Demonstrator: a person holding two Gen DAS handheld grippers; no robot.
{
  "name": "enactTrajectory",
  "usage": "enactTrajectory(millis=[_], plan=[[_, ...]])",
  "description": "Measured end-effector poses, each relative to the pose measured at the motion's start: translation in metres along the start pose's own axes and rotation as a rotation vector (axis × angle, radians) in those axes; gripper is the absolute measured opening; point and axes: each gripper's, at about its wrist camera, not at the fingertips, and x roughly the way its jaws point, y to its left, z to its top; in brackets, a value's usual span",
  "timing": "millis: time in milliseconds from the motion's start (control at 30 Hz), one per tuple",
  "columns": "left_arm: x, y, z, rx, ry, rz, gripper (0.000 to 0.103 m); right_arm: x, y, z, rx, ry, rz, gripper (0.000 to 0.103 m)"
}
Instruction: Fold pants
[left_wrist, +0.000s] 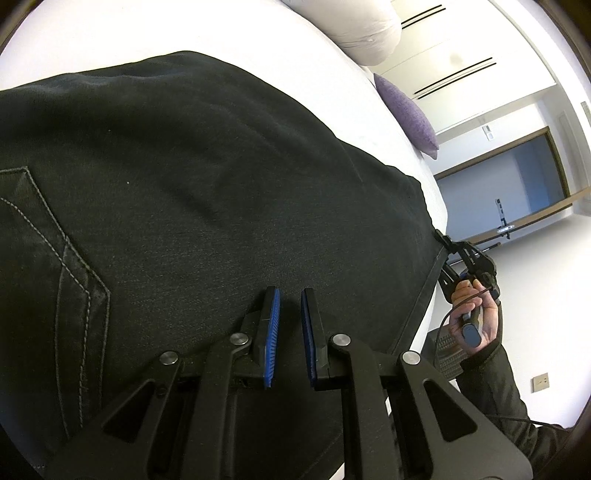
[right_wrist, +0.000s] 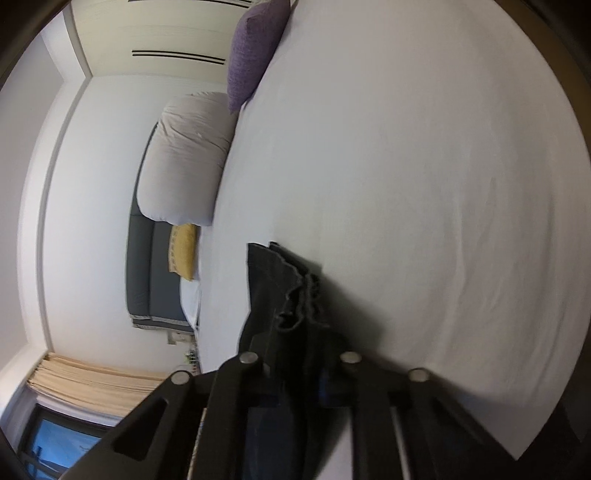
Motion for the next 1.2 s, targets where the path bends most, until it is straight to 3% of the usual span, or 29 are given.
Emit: enactTrajectory(millis=[200,333,467,567,633,700,767,833,867,967,1000,1067,1200], plan=[[-0.002,0.0,0.003,0.0,0.001,0.003,0.012,-0.004,0.017,-0.009,-0.093,-0.025,-0.057,0.012],[-0.003,0.0,0.003,-0.003,-0.002,0.004,0.012,-0.005,0.056,-0.027,-0.277,-0.015,-0.104,0.011],[-0.004,-0.001,0.004,-0.011,0.0,0.01,0.012,0.009,0.117,-0.085,-0.675,0.079,-0.198,0.011],[-0.005,-0.002,0.007,-0.025,0.007,0.012,0.012,0.026,0.15,-0.159,-1.116,0.171,-0.342,0.011],[-0.006,-0.002,0.01,-0.045,0.01,0.017,0.012,0.044,0.152,-0.206,-1.376,0.26,-0.455,0.011],[-0.005,-0.003,0.013,-0.068,0.012,0.019,0.012,0.058,0.144,-0.227,-1.486,0.311,-0.529,0.011],[-0.005,-0.007,0.017,-0.076,0.015,0.02,0.012,0.069,0.132,-0.237,-1.554,0.312,-0.602,0.011],[-0.005,-0.013,0.02,-0.075,0.018,0.009,0.016,0.071,0.128,-0.241,-1.576,0.289,-0.618,0.011],[-0.005,-0.015,0.022,-0.077,0.018,0.001,0.024,0.07,0.127,-0.241,-1.573,0.277,-0.618,0.011],[-0.004,-0.019,0.027,-0.111,-0.007,-0.06,0.08,0.064,0.127,-0.24,-1.568,0.248,-0.605,0.011],[-0.005,-0.021,0.03,-0.128,-0.016,-0.075,0.088,0.06,0.129,-0.242,-1.571,0.236,-0.598,0.011],[-0.002,-0.025,0.036,-0.157,-0.011,-0.087,0.089,0.05,0.131,-0.248,-1.585,0.205,-0.577,0.011],[0.007,-0.03,0.046,-0.233,0.013,-0.204,0.09,0.031,0.141,-0.277,-1.635,0.152,-0.537,0.011]])
